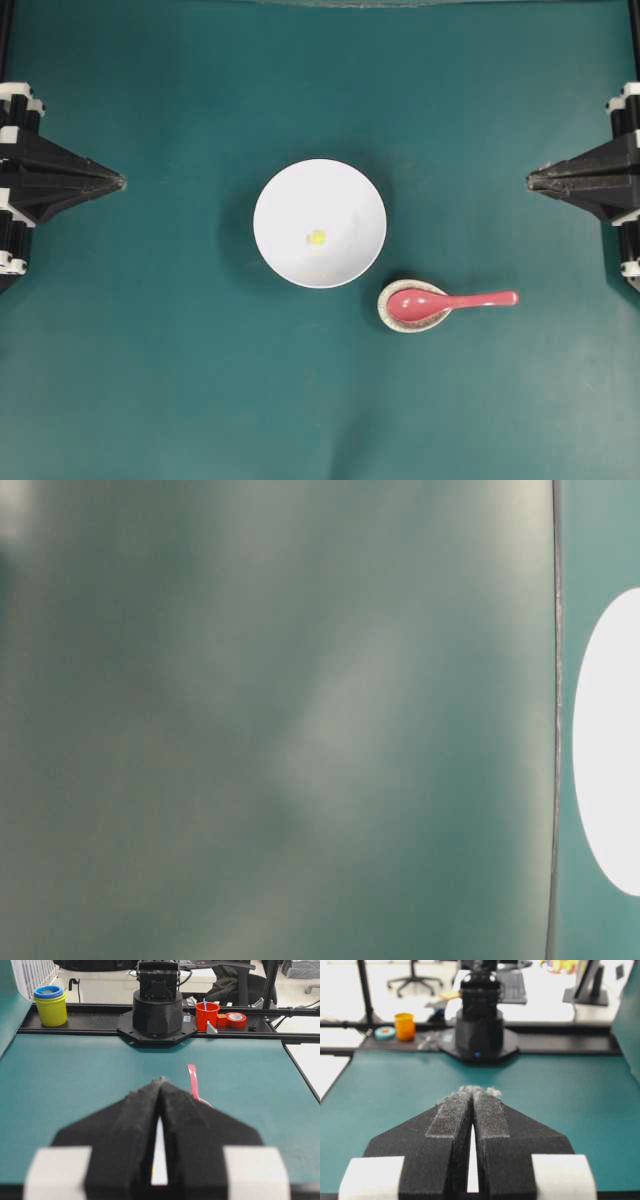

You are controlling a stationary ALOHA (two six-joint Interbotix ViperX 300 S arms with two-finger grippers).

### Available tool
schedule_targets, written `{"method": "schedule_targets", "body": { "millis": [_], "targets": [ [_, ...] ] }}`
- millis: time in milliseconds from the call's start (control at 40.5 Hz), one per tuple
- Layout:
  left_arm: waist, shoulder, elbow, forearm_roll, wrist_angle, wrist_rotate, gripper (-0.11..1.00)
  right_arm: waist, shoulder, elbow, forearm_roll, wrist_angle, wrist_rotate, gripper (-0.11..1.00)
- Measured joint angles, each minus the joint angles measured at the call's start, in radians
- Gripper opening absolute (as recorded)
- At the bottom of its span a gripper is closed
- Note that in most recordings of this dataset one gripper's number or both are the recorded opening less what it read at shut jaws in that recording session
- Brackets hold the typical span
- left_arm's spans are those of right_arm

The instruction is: Scoop the yellow hexagonal prism block from the bowl with a spoon using the right arm.

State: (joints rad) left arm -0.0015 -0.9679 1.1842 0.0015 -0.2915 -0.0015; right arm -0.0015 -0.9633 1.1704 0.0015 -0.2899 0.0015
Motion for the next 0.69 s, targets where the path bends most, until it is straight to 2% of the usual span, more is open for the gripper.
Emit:
{"method": "schedule_targets", "body": {
  "millis": [198,692],
  "targets": [
    [0.003,0.000,-0.003,0.002,0.081,-0.003,0.00,0.000,0.000,-0.011,0.011,0.031,0.009,-0.01],
    [0.003,0.003,-0.005,0.003,0.112,-0.003,0.00,0.000,0.061,-0.014,0.015,0.046,0.009,-0.01]
  ]
}}
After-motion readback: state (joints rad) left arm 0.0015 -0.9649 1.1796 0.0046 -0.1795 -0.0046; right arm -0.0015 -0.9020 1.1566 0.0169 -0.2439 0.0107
